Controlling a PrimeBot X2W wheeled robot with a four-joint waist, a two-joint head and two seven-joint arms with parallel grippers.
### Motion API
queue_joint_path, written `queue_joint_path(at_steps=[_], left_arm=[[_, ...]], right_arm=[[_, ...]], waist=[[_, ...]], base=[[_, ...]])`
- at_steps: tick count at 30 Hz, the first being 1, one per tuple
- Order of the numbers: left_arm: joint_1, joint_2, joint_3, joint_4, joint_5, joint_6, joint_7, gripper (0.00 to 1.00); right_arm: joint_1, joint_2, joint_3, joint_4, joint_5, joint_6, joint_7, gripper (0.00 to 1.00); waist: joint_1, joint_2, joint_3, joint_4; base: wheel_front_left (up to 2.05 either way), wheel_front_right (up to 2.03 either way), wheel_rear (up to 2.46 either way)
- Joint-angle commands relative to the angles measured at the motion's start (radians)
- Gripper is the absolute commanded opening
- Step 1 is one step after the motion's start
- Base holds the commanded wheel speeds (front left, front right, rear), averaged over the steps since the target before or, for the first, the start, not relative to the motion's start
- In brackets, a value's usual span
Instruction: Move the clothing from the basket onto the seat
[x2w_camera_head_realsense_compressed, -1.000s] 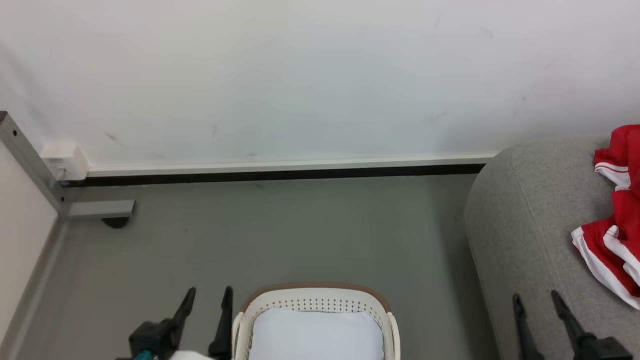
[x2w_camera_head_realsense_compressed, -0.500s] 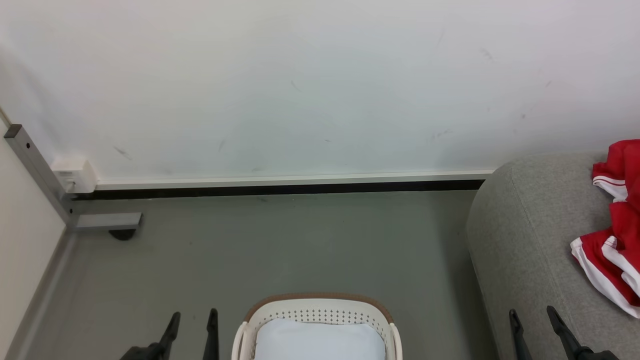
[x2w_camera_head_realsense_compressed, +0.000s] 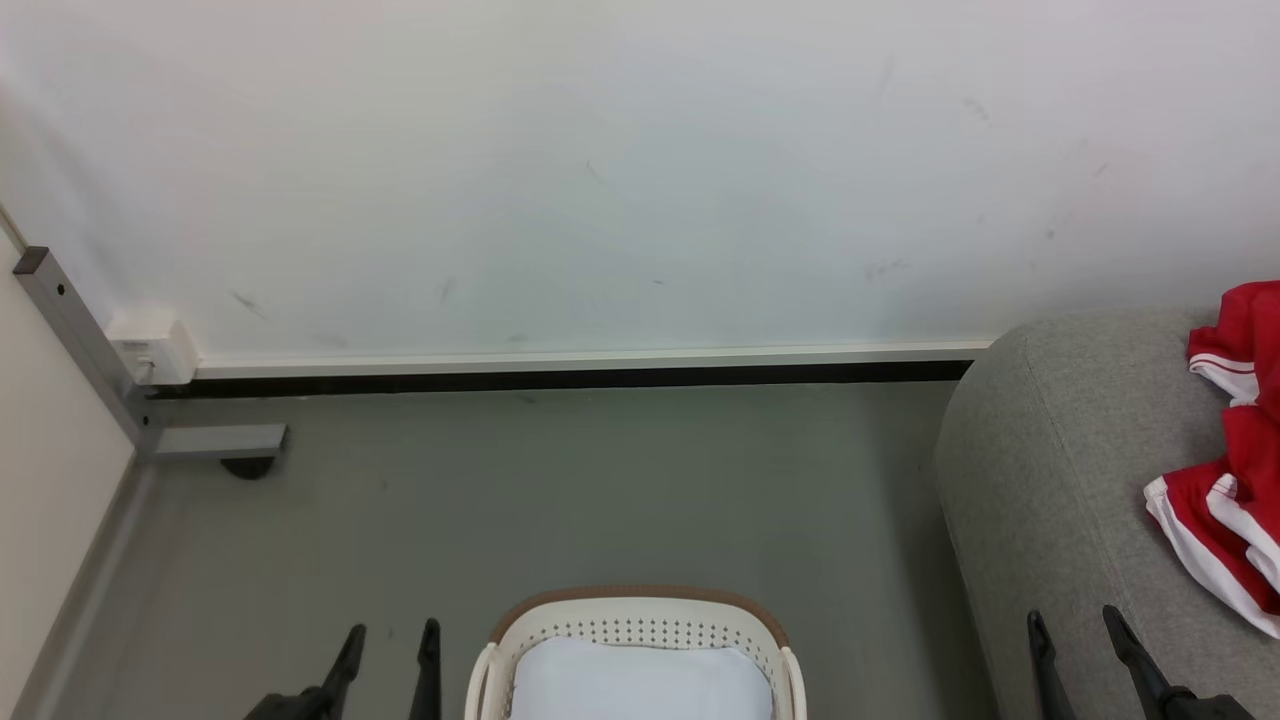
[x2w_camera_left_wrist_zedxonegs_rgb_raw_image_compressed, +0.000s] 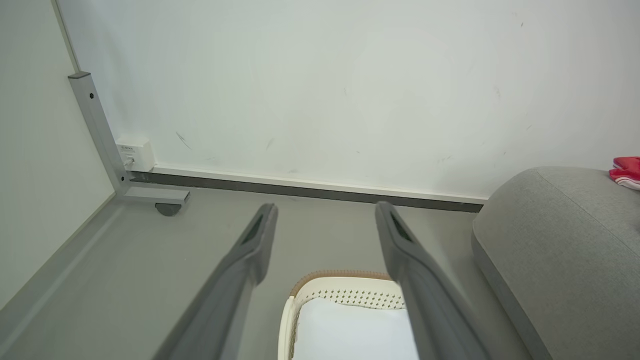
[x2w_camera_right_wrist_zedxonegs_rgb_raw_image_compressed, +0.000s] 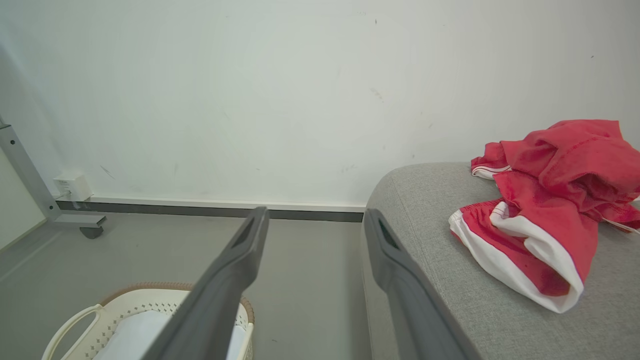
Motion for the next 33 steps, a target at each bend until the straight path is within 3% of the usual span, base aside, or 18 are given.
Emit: queue_joint_path(at_steps=[1, 6, 7, 11, 33], left_arm=[[-0.001, 0.002, 0.004, 0.001, 0.016, -0.004, -0.001, 1.00], [-0.005, 0.000, 0.012, 0.006, 0.019, -0.009, -0.001, 1.00], [-0.002, -0.002, 0.008, 0.004, 0.005, -0.008, 0.000, 0.00], [0.015, -0.007, 0.003, 0.038, 0.002, -0.009, 0.003, 0.00], [-0.023, -0.006, 0.057, 0.007, -0.399, -0.034, 0.108, 0.00]], right_arm=[[-0.005, 0.000, -0.004, 0.002, 0.004, -0.002, 0.000, 1.00], [-0.008, 0.000, 0.002, 0.002, 0.006, -0.002, 0.000, 1.00], [-0.003, 0.000, 0.004, 0.000, 0.000, 0.000, 0.000, 0.00], [0.017, 0.006, 0.006, 0.031, 0.002, 0.000, 0.002, 0.00], [-0.024, 0.003, -0.023, -0.001, 0.416, 0.000, 0.107, 0.00]], waist=[[0.0001, -0.0001, 0.000, 0.000], [0.0001, -0.0001, 0.001, -0.001], [0.0001, -0.0001, 0.001, 0.000], [0.0001, -0.0001, 0.001, 0.000], [0.0001, -0.0001, 0.011, 0.010]], base=[[0.00, 0.00, 0.00], [0.00, 0.00, 0.00], [0.00, 0.00, 0.00], [0.00, 0.00, 0.00], [0.00, 0.00, 0.00]])
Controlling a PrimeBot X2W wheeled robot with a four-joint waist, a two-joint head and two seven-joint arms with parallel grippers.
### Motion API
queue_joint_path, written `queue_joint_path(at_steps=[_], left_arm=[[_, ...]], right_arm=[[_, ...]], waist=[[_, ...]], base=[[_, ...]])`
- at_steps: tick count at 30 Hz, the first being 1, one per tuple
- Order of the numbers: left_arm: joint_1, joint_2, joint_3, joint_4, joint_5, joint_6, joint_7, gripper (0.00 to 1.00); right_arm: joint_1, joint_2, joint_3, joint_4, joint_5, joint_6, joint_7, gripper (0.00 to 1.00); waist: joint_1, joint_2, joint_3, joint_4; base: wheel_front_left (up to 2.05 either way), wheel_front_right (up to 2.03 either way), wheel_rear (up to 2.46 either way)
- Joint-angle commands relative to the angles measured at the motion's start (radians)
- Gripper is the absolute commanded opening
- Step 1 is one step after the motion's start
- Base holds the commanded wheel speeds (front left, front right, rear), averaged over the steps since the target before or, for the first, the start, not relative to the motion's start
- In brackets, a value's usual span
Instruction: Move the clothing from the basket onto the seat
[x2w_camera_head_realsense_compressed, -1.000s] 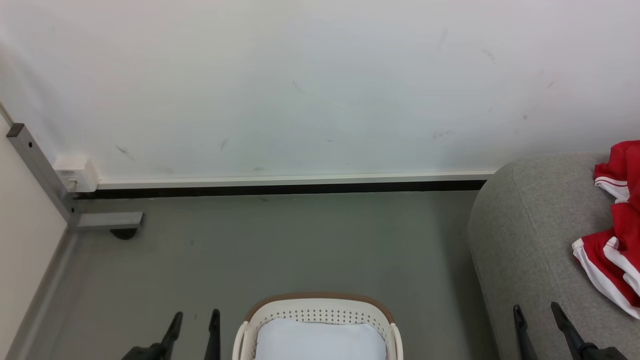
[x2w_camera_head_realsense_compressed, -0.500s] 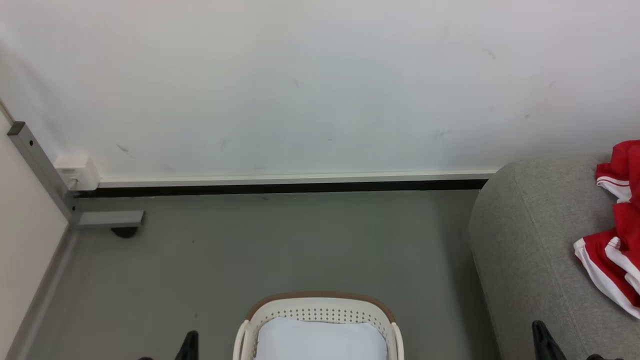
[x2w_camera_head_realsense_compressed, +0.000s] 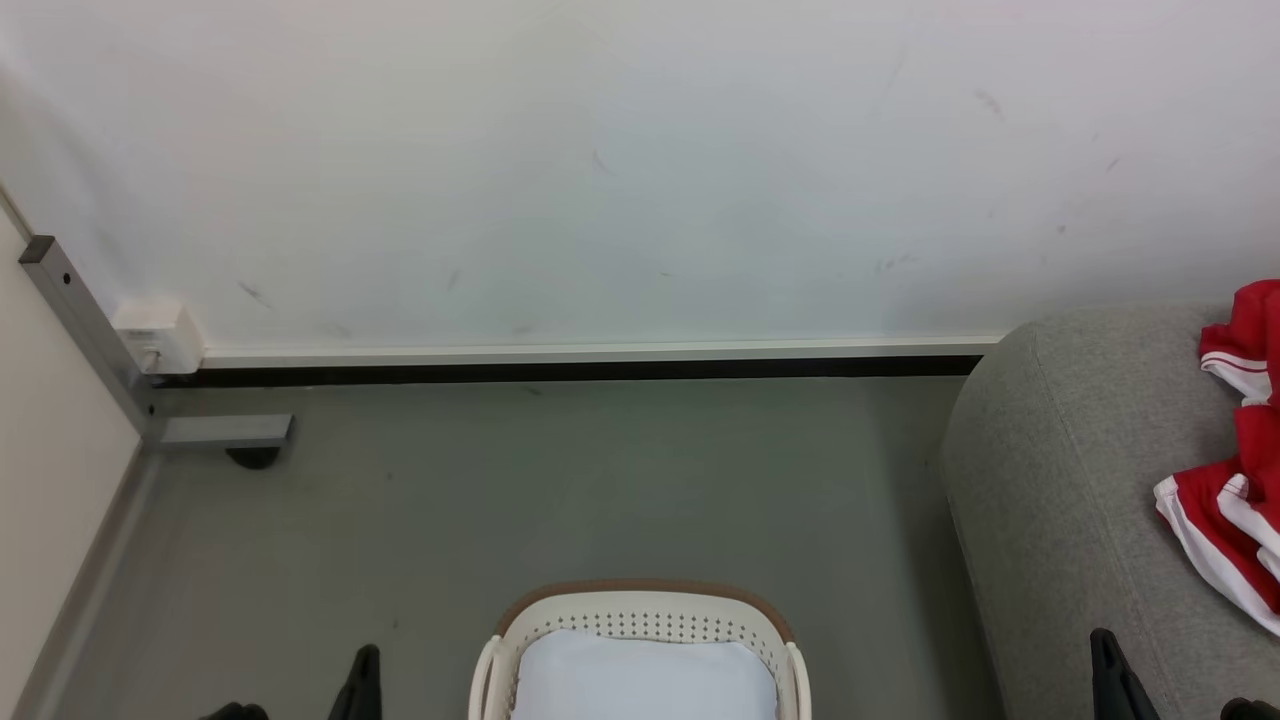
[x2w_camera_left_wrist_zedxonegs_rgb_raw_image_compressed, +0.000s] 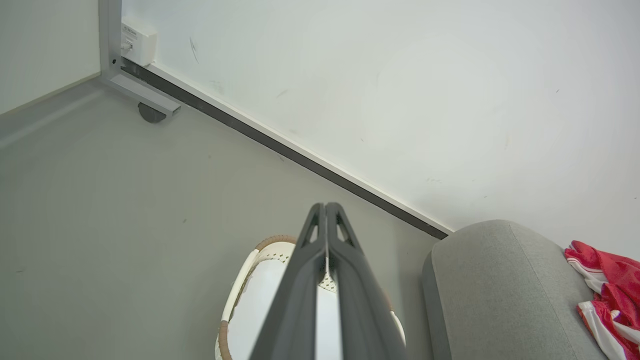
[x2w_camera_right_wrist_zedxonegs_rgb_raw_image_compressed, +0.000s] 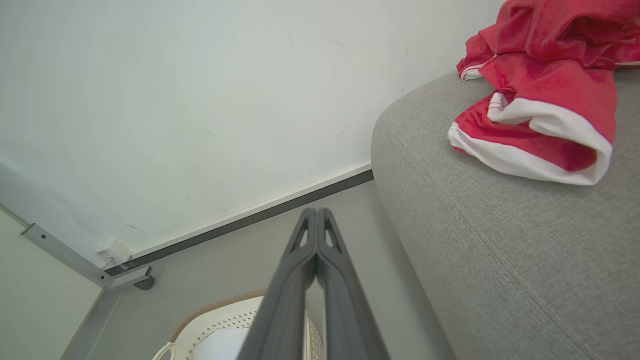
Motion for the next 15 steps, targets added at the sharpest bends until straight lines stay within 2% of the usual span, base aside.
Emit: queue_joint_path(at_steps=[1, 15], left_arm=[[-0.028, 0.004, 0.009, -0.020, -0.040, -0.005, 0.007, 0.00], [-0.047, 0.005, 0.036, -0.036, -0.244, -0.018, 0.060, 0.00]], right_arm=[[-0.034, -0.009, -0.005, -0.020, 0.039, 0.000, 0.007, 0.00], [-0.053, -0.010, -0.020, -0.037, 0.250, -0.001, 0.061, 0.00]], waist=[[0.0000, 0.0000, 0.000, 0.001], [0.0000, 0.0000, 0.007, 0.007]], base=[[0.00, 0.00, 0.00], [0.00, 0.00, 0.00]])
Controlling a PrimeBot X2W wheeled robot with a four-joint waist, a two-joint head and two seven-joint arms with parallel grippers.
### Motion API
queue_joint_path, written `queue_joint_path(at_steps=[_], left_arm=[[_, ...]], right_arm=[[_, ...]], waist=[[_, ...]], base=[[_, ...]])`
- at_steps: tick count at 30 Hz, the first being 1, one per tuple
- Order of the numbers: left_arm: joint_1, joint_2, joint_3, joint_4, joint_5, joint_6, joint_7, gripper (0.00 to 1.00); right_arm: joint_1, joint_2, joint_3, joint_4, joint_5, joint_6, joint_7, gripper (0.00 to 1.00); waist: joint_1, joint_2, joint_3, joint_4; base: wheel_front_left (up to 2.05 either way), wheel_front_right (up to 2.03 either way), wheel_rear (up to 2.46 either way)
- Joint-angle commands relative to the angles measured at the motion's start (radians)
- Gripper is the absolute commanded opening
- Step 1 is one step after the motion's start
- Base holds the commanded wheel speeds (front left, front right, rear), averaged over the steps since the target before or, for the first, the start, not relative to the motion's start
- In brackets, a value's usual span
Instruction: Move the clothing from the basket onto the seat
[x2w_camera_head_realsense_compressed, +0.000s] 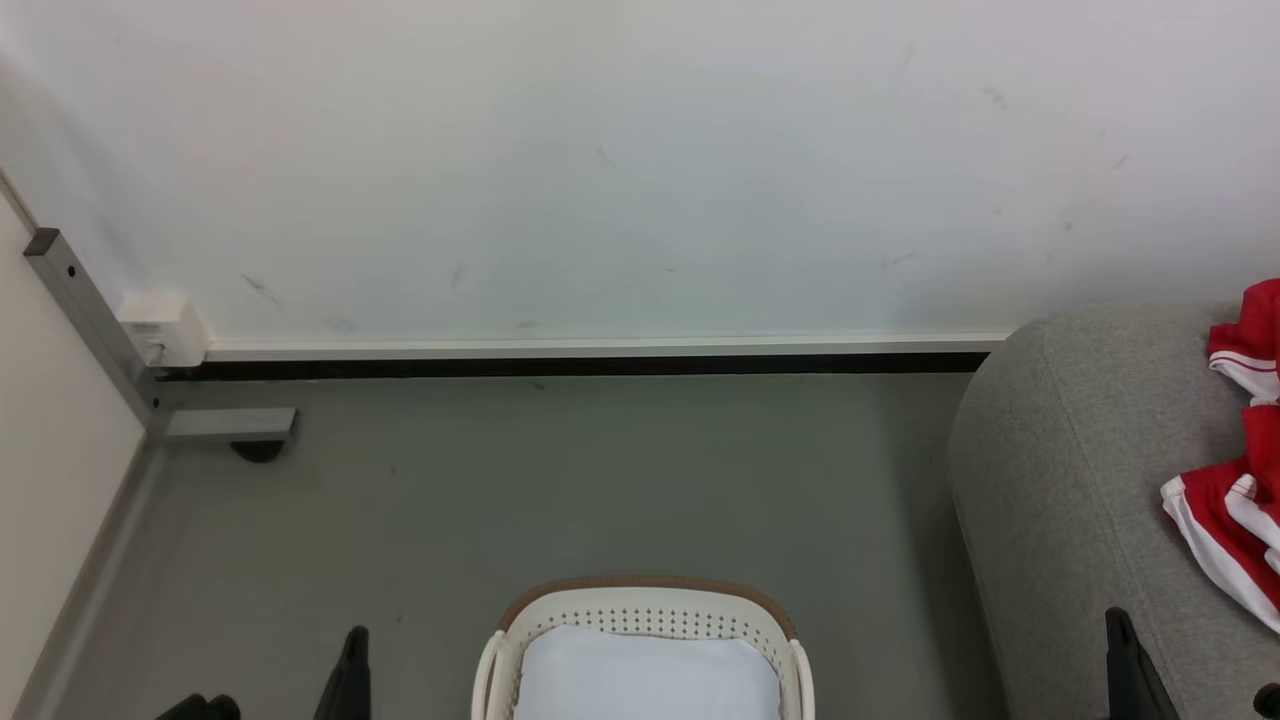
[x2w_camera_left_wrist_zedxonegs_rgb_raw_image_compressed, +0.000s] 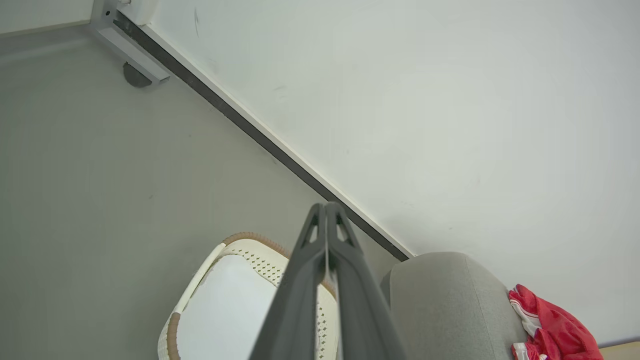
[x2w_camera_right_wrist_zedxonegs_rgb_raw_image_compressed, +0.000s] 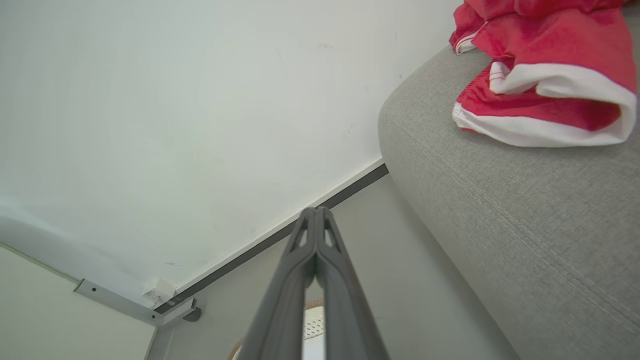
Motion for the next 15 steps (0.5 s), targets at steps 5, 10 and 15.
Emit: queue_joint_path(at_steps=[5, 10, 15], left_arm=[[-0.032, 0.006, 0.016, -0.020, -0.088, -0.010, 0.021, 0.00], [-0.036, 0.006, 0.025, -0.025, -0.151, -0.015, 0.038, 0.00], [-0.043, 0.006, 0.033, -0.030, -0.210, -0.019, 0.053, 0.00]], right_arm=[[-0.032, -0.010, -0.010, -0.023, 0.089, -0.001, 0.022, 0.00], [-0.039, -0.011, -0.015, -0.028, 0.154, -0.001, 0.039, 0.00], [-0.043, -0.011, -0.019, -0.032, 0.215, -0.001, 0.054, 0.00]], waist=[[0.0000, 0.0000, 0.002, 0.003], [0.0000, 0.0000, 0.005, 0.005], [0.0000, 0.0000, 0.007, 0.007]], base=[[0.00, 0.00, 0.00], [0.00, 0.00, 0.00], [0.00, 0.00, 0.00]])
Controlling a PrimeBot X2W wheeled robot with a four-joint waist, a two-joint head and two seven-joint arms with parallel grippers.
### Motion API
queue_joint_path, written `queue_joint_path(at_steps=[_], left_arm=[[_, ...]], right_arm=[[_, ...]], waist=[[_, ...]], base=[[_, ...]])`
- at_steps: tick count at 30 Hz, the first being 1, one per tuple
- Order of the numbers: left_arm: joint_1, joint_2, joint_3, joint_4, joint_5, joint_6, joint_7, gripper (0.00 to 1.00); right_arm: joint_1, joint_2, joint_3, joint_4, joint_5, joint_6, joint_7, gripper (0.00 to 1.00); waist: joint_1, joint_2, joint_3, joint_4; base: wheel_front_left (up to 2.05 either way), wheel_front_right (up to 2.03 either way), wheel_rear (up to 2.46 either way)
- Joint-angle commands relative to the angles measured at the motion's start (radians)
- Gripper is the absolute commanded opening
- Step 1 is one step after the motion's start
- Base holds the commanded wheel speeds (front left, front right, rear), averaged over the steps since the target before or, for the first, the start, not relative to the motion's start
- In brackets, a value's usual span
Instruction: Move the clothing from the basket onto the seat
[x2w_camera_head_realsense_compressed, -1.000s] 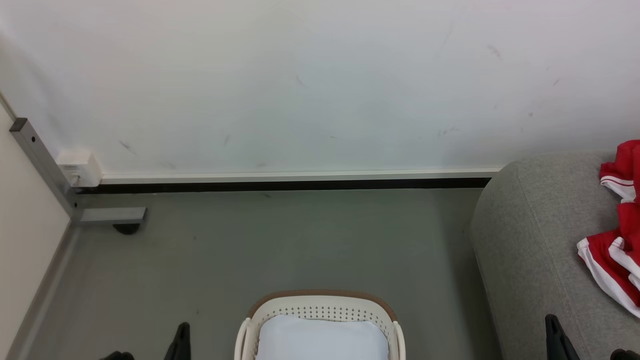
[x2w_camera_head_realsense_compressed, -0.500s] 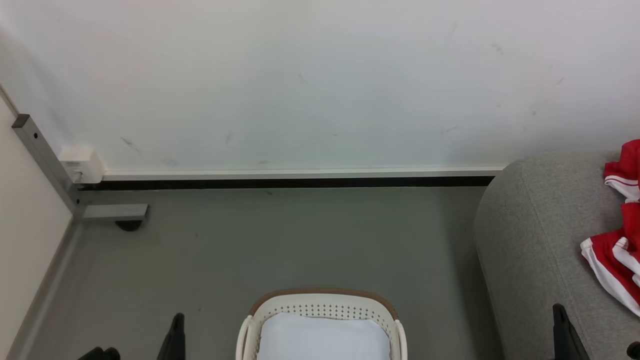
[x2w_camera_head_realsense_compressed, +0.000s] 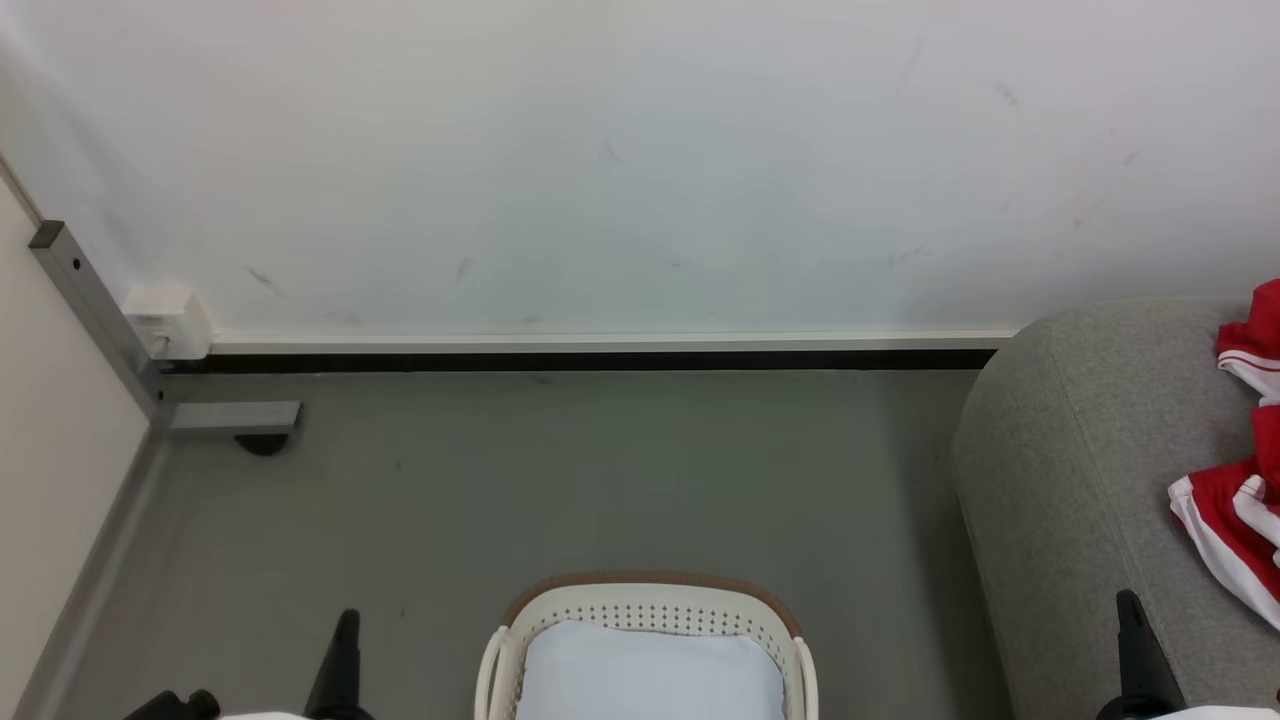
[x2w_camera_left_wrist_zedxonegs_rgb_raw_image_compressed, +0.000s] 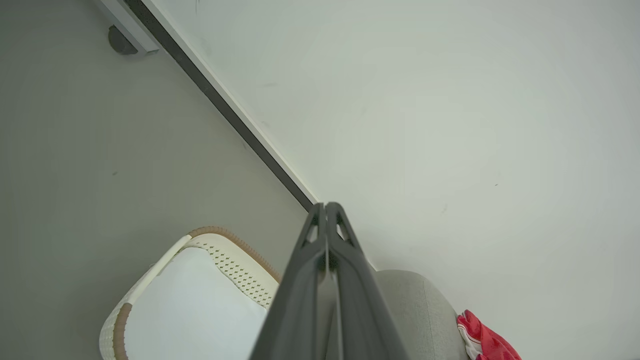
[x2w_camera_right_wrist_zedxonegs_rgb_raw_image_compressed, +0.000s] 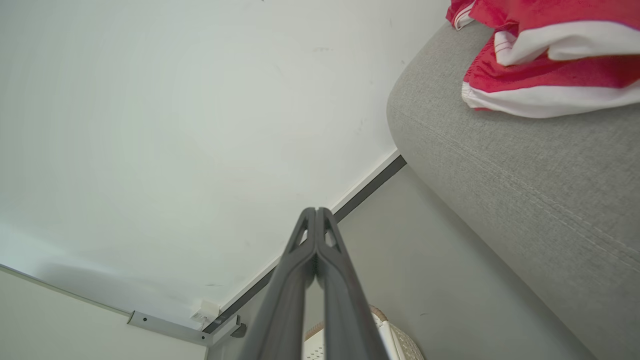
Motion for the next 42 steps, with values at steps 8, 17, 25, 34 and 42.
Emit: queue_joint_path(at_steps=[8, 17, 25, 34, 42], left_arm=[[-0.031, 0.007, 0.018, -0.022, -0.112, -0.011, 0.028, 0.00], [-0.039, 0.007, 0.030, -0.029, -0.204, -0.018, 0.053, 0.00], [-0.045, 0.008, 0.040, -0.035, -0.273, -0.021, 0.071, 0.00], [-0.051, 0.009, 0.050, -0.041, -0.355, -0.028, 0.092, 0.00], [-0.058, 0.009, 0.058, -0.046, -0.421, -0.031, 0.111, 0.00]], right_arm=[[-0.031, -0.011, -0.010, -0.022, 0.113, -0.001, 0.027, 0.00], [-0.037, -0.012, -0.018, -0.029, 0.210, -0.001, 0.052, 0.00], [-0.045, -0.012, -0.022, -0.034, 0.281, -0.001, 0.070, 0.00], [-0.052, -0.013, -0.028, -0.040, 0.363, -0.002, 0.092, 0.00], [-0.058, -0.013, -0.032, -0.044, 0.431, -0.002, 0.110, 0.00]], waist=[[-0.0001, 0.0000, 0.004, 0.004], [-0.0001, 0.0000, 0.008, 0.008], [-0.0001, 0.0000, 0.011, 0.012], [-0.0001, 0.0000, 0.015, 0.016], [-0.0001, 0.0000, 0.019, 0.020]], base=[[0.00, 0.00, 0.00], [0.00, 0.00, 0.00], [0.00, 0.00, 0.00], [0.00, 0.00, 0.00], [0.00, 0.00, 0.00]])
